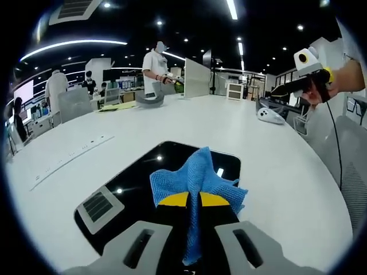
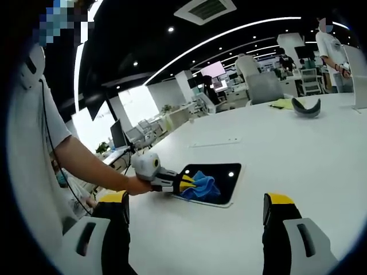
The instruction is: Wipe the mirror surface with the cleaning cloth until all visible marks leave the cleaned area.
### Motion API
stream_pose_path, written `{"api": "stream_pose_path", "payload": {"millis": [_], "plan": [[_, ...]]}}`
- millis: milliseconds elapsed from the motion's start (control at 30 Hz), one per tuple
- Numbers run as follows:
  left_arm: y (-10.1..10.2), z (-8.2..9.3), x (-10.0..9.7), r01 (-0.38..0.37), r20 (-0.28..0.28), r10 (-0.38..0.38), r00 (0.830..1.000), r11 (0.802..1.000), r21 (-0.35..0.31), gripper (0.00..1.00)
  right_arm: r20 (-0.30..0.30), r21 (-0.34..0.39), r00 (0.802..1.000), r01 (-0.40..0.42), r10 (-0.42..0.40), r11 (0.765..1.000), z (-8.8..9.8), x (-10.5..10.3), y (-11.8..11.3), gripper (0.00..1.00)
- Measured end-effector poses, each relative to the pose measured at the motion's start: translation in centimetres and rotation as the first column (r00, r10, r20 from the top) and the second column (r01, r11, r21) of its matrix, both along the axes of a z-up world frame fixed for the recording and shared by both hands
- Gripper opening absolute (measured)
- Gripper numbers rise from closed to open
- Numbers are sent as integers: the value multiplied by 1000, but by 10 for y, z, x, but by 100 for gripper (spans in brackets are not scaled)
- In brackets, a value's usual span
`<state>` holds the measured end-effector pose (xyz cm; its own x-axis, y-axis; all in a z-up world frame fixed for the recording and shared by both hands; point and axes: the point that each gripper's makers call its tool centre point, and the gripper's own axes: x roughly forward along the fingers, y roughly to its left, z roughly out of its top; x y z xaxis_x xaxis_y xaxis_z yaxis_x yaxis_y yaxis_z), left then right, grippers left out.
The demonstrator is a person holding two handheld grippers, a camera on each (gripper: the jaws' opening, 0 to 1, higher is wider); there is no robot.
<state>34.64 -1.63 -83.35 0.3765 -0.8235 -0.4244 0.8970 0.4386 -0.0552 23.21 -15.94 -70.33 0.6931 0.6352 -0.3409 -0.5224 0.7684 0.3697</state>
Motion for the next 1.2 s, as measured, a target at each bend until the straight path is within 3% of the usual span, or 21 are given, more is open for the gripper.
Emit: {"api": "stream_pose_path", "payload": {"millis": [1200], "plan": [[11, 0, 36, -16, 28, 16, 999, 1000, 8, 3, -20, -10, 1000, 0, 0, 1000, -8, 2, -1, 97]]}}
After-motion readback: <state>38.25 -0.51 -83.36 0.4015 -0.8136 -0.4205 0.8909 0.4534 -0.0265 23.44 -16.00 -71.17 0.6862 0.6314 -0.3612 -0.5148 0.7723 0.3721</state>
